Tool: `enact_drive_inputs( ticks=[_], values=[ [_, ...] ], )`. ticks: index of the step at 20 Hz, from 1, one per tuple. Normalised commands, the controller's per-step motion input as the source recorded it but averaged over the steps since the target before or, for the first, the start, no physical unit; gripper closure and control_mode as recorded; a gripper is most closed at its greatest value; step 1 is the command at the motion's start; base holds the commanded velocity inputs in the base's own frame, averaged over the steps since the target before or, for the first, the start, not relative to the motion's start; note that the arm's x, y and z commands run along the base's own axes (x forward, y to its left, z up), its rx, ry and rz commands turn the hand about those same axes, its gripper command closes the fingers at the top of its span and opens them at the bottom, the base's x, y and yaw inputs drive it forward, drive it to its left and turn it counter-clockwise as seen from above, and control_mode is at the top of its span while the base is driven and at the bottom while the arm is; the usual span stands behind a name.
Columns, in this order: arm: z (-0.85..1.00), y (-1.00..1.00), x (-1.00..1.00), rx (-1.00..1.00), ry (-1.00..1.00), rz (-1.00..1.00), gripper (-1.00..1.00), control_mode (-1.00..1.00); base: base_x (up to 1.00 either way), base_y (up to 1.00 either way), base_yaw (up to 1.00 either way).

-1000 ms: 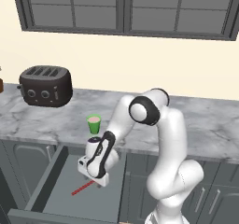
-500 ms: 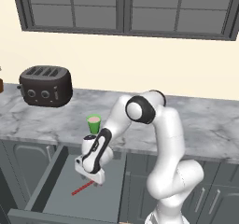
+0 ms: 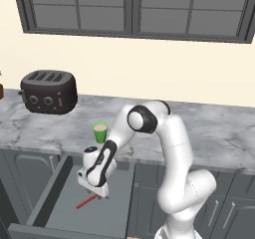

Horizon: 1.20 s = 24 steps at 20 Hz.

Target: Pick up the straw from the left drawer and put it inside the smoothie cup.

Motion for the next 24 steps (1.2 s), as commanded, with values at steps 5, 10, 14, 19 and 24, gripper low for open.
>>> enact_drive_inputs(
  ticks=[5,10,14,19,24],
  values=[
    [-0.35,0.00,0.00,-0.06,0.00,0.00,-1.00,-1.00,0.00,0.00,0.00],
    [-0.41,0.00,-0.44,-0.02,-0.04,0.00,1.00,-1.00,0.00,0.00,0.00],
    [-0.20,-0.13,-0.23,0.00,-0.09,0.00,1.00,-1.00,0.00,0.00,0.00],
    [-0.05,-0.01,0.00,0.00,-0.06,0.00,1.00,-1.00,0.00,0.00,0.00],
    [0.00,0.00,-0.10,0.00,0.00,0.00,1.00,-1.00,0.00,0.00,0.00]
  ],
)
